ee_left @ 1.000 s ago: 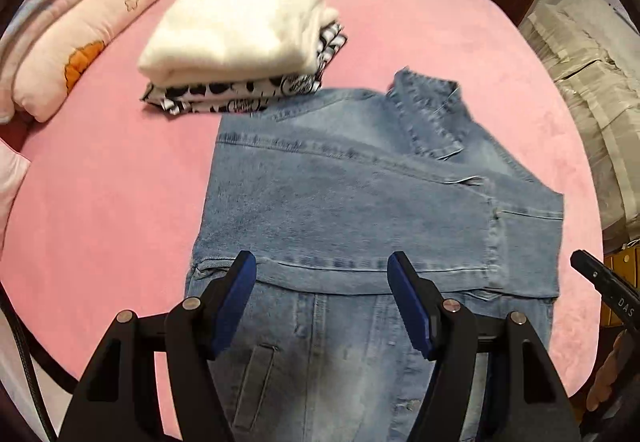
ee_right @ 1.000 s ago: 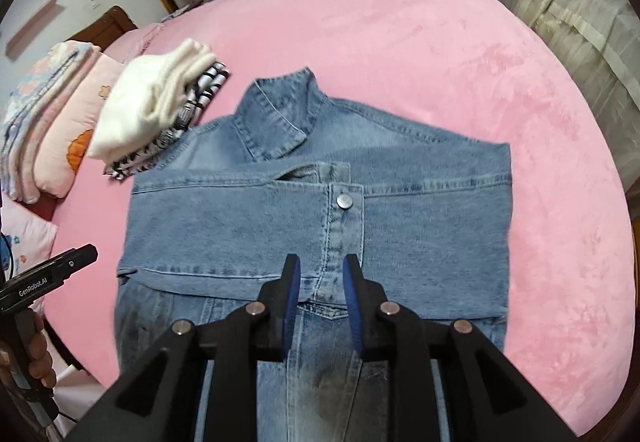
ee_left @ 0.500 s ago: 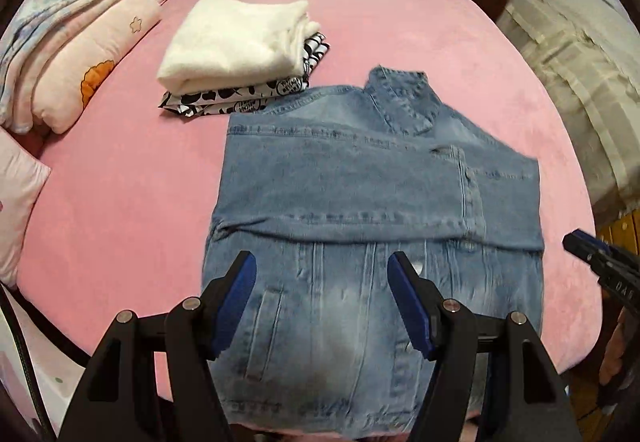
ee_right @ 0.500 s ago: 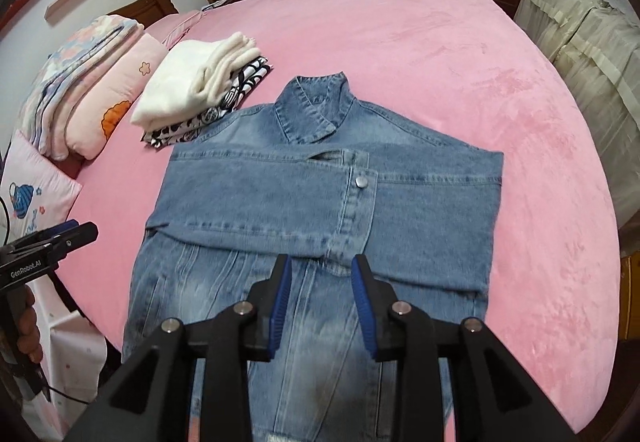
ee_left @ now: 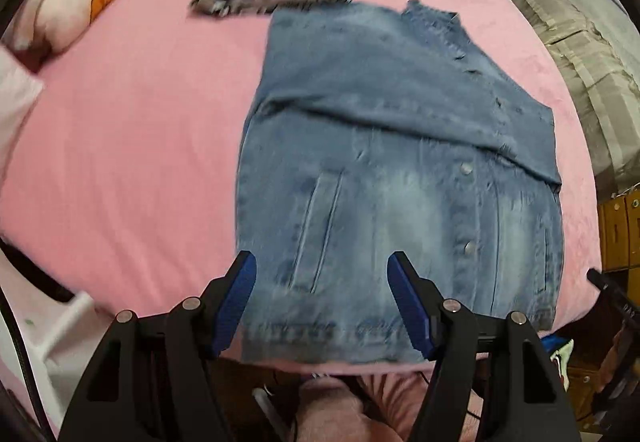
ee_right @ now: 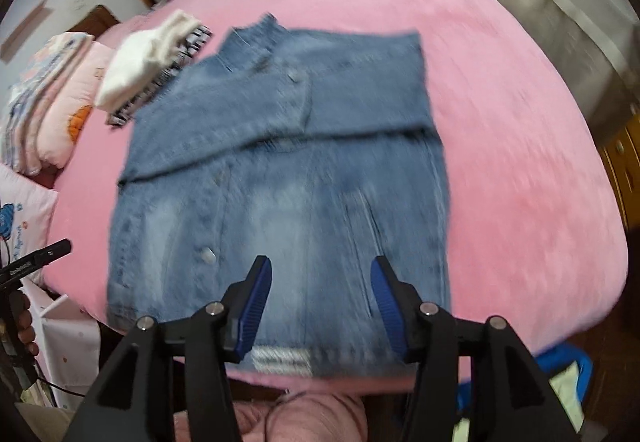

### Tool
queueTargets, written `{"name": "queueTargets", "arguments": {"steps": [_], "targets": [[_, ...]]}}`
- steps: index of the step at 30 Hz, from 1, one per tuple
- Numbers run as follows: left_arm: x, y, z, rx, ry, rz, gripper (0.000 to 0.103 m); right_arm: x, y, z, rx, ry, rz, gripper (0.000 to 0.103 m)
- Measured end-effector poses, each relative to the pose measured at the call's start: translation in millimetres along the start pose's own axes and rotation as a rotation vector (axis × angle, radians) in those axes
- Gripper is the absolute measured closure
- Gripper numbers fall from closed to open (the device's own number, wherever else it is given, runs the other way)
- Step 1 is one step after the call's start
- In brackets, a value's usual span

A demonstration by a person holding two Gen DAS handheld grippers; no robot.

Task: Fold large clothes
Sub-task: 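Grasp the jacket hem with both tools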

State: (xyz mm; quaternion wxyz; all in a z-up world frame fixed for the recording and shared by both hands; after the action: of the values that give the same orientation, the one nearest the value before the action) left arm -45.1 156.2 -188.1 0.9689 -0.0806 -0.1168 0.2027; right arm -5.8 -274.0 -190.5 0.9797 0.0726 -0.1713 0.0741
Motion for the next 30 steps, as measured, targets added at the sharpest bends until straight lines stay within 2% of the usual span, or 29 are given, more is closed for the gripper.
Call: {"name": "queueTargets", "arguments": {"steps": [6,10,15,17,23,30], "targets": [[-38.2,34.9,-38.1,0.004,0.099,0.005,0.036,-51.2,-26.5,-11.3,-0.006,0.018,-0.096,0.051],[-61.9,50.6,-66.4,0.002,0.160,0.027,0.036,-68.8,-49.5,-23.2,-0.024,0.028,-0.156,0.051],[-79.5,61.6,-96.2,0.005,0.200,0.055,0.036,-82.8,-70.8,-47.0,-0.048,0.063,-0.167,0.050],[-83.4,62.8,-103.7,-0.007,0.206,0.058,0.036,-87.5,-78.0,-56.1,-0.069,0.078,-0.158,0.050],[-87.2,62.0,-117.7,-0.046,0.192,0.051,0.031,-93.8,-85.0,-78.0,-0.043,0.107,-0.137,0.050],[-88.9,73.1,-132.8,-0.100,0.191,0.094,0.025,-89.9,-86.1,-92.5,-0.027,0.096,-0.126,0.050]]}}
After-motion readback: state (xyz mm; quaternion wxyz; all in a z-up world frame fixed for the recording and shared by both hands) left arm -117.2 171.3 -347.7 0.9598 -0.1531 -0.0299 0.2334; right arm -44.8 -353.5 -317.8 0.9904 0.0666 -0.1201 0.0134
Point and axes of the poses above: each gripper's, at about its wrist camera, not at the fingertips, and z roughly against the way its jaws point, y to its left, x to its top, the point moved 9 cm from there along -z, roughly the way its jaws point, and after that the axes turned 7 degrees about z, right-handed, at the moved point
